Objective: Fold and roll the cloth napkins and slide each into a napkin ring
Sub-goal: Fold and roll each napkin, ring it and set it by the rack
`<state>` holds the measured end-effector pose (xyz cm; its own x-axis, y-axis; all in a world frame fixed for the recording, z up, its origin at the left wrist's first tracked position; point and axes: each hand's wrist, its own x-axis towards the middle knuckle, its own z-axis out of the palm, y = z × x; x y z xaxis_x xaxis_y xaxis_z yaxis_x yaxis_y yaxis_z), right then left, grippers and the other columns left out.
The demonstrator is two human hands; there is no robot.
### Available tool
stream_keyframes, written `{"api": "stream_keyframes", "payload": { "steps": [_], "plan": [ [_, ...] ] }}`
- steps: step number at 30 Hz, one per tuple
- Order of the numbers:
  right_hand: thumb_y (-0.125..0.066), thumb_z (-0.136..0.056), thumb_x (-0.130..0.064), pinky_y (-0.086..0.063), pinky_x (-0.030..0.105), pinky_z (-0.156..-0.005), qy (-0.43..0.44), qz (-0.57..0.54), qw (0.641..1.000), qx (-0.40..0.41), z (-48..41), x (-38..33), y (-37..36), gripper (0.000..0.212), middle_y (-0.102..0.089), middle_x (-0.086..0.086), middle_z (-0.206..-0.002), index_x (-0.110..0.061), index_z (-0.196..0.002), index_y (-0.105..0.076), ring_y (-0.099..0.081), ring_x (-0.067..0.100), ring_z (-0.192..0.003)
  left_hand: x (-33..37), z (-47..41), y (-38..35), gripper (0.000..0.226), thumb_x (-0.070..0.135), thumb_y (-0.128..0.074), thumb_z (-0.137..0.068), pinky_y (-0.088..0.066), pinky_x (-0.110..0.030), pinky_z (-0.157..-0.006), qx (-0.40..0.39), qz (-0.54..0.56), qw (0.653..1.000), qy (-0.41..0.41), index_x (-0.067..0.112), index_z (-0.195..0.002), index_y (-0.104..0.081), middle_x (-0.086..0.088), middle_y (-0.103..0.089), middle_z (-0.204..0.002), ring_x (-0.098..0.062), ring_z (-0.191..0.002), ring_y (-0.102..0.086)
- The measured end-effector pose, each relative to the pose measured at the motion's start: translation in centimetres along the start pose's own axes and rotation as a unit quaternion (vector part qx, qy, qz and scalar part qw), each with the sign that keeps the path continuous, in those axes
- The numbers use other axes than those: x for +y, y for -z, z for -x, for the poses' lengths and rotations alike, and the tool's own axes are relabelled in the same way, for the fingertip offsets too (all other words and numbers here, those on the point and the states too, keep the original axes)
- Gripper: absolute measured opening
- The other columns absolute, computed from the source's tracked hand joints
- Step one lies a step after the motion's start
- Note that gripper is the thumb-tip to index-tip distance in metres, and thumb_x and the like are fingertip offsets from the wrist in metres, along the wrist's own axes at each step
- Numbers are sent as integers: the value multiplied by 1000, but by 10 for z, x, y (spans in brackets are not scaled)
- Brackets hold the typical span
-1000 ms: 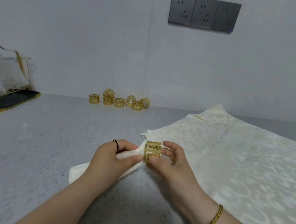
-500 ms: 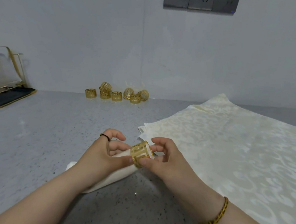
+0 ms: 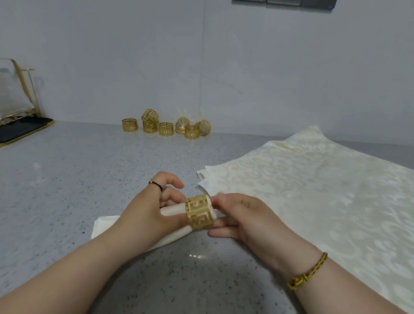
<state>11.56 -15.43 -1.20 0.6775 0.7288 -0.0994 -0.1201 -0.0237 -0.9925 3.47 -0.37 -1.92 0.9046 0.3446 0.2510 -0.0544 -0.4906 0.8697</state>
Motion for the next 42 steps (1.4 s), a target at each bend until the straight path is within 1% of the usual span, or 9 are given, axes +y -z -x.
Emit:
{"api": "stream_keyframes", "payload": {
  "steps": [8, 11, 14, 16, 20, 25, 29, 35, 42],
  "plan": [
    [-53, -86, 3, -54, 15, -54, -51, 18, 999, -8, 1, -5, 1, 17, -58, 9, -68, -3, -71, -59, -58, 8, -54, 6, 7, -2, 44, 16, -77, -69, -42, -5, -71, -25, -90, 993, -70, 36, -85, -41, 29, -53, -98, 7, -89, -55],
    [-49, -84, 8, -54, 15, -53, -40, 49, 998, 5, 0, -3, 0, 24, -55, 8, -64, -5, -65, -56, -56, 9, -52, 10, 11, -1, 42, 31, -71, -62, -42, -7, -69, -64, -136, 986, -66, 43, -89, -40, 18, -58, -93, 4, -89, -55],
    [-49, -83, 8, -53, 15, -54, -34, 55, 998, 8, 1, -2, -1, 24, -56, 9, -66, -6, -65, -55, -57, 10, -54, 18, 12, -3, 62, 70, -56, -46, -37, -6, -77, -97, -293, 946, -102, 60, -100, -25, 47, -27, -108, 13, -96, -43],
    [-49, -82, 8, -53, 16, -54, -28, 51, 998, 7, 1, -2, -2, 24, -54, 10, -67, -6, -64, -54, -56, 11, -55, 21, 10, -9, 88, 80, -56, -47, -29, -7, -87, -100, -357, 922, -110, 58, -122, -16, 46, -17, -116, 14, -106, -34],
    [-50, -85, 7, -55, 19, -56, -33, 27, 999, 13, 1, -3, -1, 23, -56, 12, -70, -6, -65, -53, -58, 14, -59, 18, 4, -14, 83, 82, -39, -54, -24, -1, -66, -76, -430, 893, -107, 46, -128, -35, 26, -52, -116, 3, -103, -48],
    [-50, -87, 4, -57, 22, -55, -47, 15, 999, 11, 1, -10, 8, 22, -53, 13, -77, -5, -66, -50, -57, 17, -67, 21, 7, 4, 67, 75, -55, -59, -28, -3, -61, -82, -420, 900, -79, 50, -120, -41, 29, -46, -85, 7, -72, -41],
    [-50, -87, 4, -56, 22, -50, -60, -10, 998, 13, 2, -13, 13, 23, -54, 12, -71, -4, -66, -51, -57, 15, -59, 20, 7, 17, 57, 64, -66, -65, -31, -5, -63, -91, -418, 903, -48, 51, -115, -43, 24, -57, -95, 5, -74, -44],
    [-50, -86, 5, -55, 21, -47, -84, -34, 996, 17, 1, -15, 14, 24, -61, 6, -54, -4, -64, -53, -61, 10, -46, 20, 7, 24, 55, 63, -65, -64, -29, -5, -60, -108, -432, 895, -33, 51, -114, -44, 31, -46, -79, 13, -70, -41],
    [-51, -87, 4, -55, 20, -49, -69, -49, 996, 35, 1, -17, 23, 23, -61, 6, -54, -2, -64, -53, -61, 10, -48, 16, 6, 30, 68, 72, -45, -45, -29, -3, -61, -93, -426, 899, -36, 56, -111, -42, 32, -48, -79, 10, -71, -44]
  ]
}}
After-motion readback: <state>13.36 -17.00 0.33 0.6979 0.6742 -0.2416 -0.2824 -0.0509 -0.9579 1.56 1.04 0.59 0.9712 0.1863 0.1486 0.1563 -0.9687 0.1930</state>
